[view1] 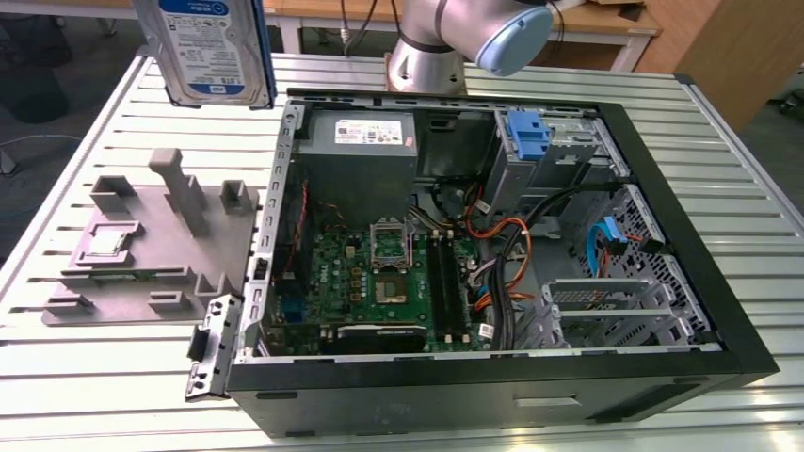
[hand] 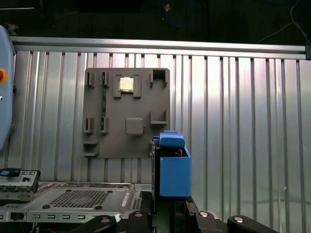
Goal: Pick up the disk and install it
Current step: 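Pick up the disk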
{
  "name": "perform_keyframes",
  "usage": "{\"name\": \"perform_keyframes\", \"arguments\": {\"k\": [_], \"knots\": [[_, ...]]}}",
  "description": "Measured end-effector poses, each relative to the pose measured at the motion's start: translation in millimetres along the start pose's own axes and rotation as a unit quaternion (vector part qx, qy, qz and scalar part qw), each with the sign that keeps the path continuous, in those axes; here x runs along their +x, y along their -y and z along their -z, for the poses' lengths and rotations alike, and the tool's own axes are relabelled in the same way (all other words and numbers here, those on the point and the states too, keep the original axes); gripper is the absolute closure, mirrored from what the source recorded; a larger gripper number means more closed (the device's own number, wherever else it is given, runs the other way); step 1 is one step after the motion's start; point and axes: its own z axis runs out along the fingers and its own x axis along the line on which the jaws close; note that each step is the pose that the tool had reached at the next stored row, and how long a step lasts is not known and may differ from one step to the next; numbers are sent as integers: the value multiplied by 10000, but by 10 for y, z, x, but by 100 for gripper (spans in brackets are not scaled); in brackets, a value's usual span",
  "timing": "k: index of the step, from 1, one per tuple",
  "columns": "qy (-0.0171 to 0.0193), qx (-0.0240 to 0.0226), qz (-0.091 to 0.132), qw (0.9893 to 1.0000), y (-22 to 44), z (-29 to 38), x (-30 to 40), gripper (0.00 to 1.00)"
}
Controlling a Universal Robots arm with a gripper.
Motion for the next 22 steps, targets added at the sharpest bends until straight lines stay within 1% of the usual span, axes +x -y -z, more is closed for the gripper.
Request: {"name": "perform_keyframes", "arguments": {"k": [3, 7, 14, 22], "knots": [[0, 0, 0, 10000, -2, 22, -1, 65], [0, 0, 0, 10000, -5, 73, -2, 65], [0, 0, 0, 10000, -14, 195, -6, 65], [0, 0, 0, 10000, -24, 365, -11, 65]]}}
